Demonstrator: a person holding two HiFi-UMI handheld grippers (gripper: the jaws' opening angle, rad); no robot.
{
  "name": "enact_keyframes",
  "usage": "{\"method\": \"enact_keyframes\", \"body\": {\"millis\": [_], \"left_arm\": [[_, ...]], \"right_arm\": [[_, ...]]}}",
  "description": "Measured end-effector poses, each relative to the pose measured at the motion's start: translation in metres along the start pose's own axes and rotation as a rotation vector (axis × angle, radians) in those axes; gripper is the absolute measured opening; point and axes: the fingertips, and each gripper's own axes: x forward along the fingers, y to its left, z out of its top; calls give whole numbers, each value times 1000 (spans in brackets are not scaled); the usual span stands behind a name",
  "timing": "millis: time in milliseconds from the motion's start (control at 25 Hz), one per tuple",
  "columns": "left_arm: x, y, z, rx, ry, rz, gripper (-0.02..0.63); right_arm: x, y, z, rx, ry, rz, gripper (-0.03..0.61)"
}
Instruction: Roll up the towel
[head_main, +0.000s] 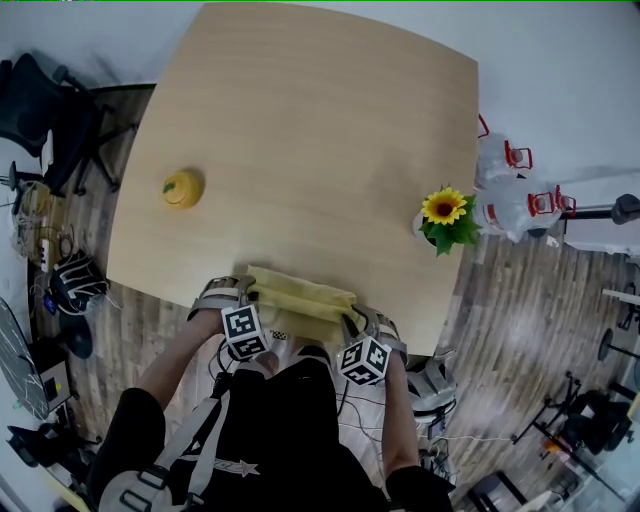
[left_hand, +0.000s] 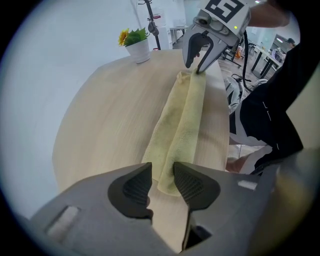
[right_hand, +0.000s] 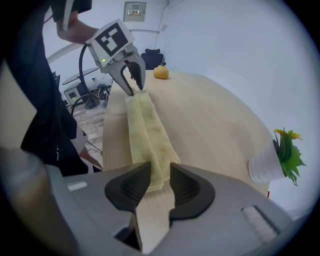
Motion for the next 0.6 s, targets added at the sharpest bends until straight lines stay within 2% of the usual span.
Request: {"method": "enact_keyframes", "body": {"millis": [600], "left_arm": [[-21,-16,-4,8,-29,14,147]], "right_arm": [[-16,24,6,-8,-16,-19,123]]}}
